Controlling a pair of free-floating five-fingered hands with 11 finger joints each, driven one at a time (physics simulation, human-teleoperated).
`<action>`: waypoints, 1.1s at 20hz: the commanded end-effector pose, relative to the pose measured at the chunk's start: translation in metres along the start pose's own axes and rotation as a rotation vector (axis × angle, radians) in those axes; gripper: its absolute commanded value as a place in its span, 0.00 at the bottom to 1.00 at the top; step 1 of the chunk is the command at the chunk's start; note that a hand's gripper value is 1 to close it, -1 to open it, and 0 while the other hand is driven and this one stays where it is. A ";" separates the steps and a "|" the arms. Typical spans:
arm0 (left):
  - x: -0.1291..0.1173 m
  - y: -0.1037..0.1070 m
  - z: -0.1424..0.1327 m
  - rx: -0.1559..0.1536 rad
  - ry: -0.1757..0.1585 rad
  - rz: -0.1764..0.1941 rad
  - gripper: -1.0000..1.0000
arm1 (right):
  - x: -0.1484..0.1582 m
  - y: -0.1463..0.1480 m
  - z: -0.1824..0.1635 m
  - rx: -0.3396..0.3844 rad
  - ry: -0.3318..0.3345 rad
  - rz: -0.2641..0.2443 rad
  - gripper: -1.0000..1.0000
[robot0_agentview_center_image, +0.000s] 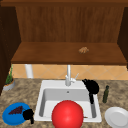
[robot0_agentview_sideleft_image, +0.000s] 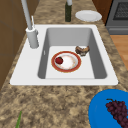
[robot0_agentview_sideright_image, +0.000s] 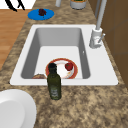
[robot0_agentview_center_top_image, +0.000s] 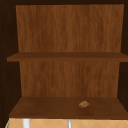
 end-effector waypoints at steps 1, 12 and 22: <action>0.000 0.000 0.000 0.000 0.000 0.000 0.50 | 0.000 0.010 -0.005 0.001 -0.090 -0.119 0.00; 0.000 0.000 0.000 0.000 0.000 0.000 0.50 | -0.010 0.045 -0.064 -0.032 -0.185 -0.141 0.00; 0.000 0.000 0.000 0.000 0.000 0.000 0.50 | -0.024 0.075 -0.145 -0.030 -0.193 -0.153 0.00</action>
